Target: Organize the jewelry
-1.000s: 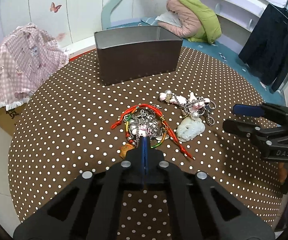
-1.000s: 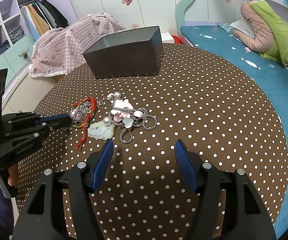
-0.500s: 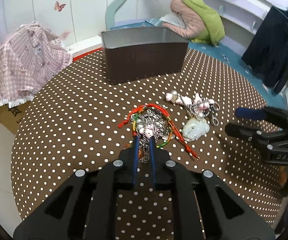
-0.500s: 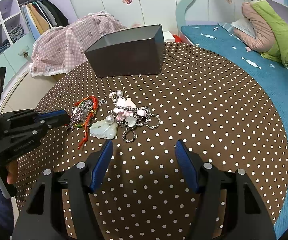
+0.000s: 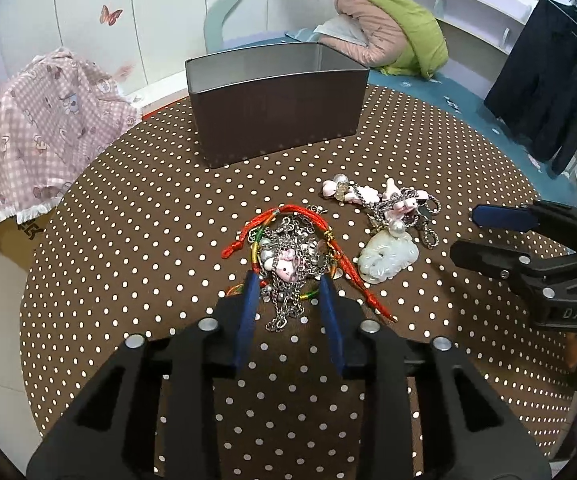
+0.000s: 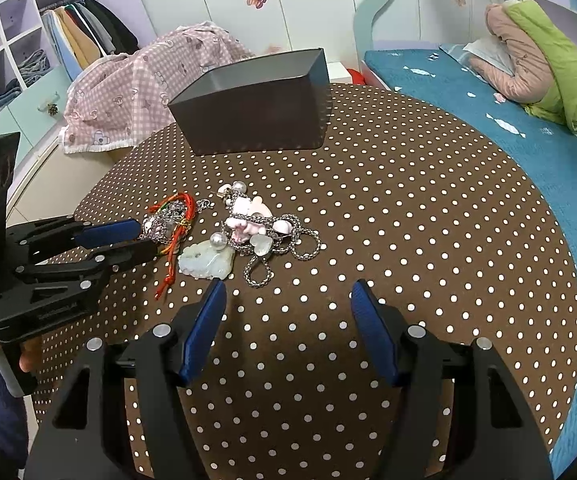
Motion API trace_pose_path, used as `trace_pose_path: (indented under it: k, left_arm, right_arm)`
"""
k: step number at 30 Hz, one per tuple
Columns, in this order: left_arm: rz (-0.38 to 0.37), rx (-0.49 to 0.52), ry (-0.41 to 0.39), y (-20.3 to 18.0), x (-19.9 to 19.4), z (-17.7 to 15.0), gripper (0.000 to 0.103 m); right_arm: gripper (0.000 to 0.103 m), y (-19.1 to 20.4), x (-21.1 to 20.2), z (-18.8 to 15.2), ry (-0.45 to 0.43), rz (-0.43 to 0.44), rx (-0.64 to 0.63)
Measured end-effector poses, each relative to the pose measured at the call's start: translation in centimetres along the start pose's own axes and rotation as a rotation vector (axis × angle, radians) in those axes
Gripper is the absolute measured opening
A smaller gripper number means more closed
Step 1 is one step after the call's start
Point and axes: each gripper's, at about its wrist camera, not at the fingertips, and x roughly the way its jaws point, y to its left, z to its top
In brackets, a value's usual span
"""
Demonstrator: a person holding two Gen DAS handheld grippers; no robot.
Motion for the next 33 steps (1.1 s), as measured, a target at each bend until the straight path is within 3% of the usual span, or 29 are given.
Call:
trace_pose_path:
  k: [7, 9, 19, 24, 33]
  left_arm:
    - [0.022, 0.005, 0.007, -0.2, 0.2, 0.0, 0.014]
    - [0.016, -0.017, -0.002, 0.1, -0.1, 0.0, 0.004]
    - [-0.038, -0.058, -0.033, 2.0, -1.9, -0.7, 0.003]
    - [-0.129, -0.086, -0.111, 2.6, -4.7, 0.4, 0.003]
    - [-0.152, -0.057, -0.269, 2.7, -11.7, 4.0, 0.003]
  right_arm:
    - [0.062, 0.0, -0.1, 0.1, -0.002, 0.000, 0.004]
    - [0.062, -0.2, -0.2, 0.1, -0.002, -0.001, 0.003]
    - [0.062, -0.1, -0.4, -0.2, -0.004, -0.007, 0.010]
    - [0.062, -0.1, -0.7, -0.2, -0.009, -0.014, 0.010]
    - [0.062, 0.4, -0.5, 0.4, -0.024, -0.014, 0.000]
